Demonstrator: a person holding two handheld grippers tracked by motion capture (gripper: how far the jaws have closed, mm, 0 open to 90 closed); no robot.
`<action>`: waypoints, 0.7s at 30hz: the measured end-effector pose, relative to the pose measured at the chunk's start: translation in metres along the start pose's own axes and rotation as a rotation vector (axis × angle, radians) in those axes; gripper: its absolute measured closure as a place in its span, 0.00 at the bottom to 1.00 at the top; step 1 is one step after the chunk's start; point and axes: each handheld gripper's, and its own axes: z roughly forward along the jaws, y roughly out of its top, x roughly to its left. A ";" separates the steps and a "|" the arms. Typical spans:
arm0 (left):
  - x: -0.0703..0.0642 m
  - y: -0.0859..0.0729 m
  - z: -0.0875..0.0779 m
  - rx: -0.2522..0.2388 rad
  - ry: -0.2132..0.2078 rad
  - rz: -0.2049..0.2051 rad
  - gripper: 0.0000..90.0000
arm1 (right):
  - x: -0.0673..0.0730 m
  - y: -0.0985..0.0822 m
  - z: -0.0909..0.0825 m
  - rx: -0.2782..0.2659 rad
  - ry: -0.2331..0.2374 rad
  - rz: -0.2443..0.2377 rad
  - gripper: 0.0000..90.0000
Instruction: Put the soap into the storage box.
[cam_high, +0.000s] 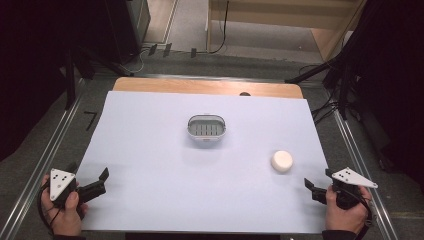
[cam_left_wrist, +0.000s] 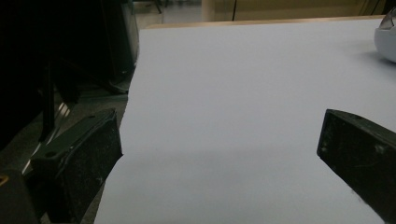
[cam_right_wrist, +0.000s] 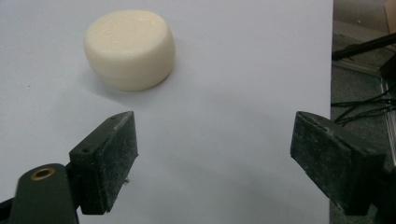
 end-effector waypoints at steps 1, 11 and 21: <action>0.000 0.000 0.000 0.000 0.000 0.000 0.00 | 0.000 0.002 0.000 0.015 0.001 -0.017 0.20; -0.001 0.000 0.000 0.002 0.001 0.007 0.00 | 0.000 0.022 0.008 0.113 0.082 -0.089 0.24; -0.002 0.000 0.001 0.008 0.001 0.015 0.00 | -0.003 0.042 0.022 0.208 0.181 -0.132 0.24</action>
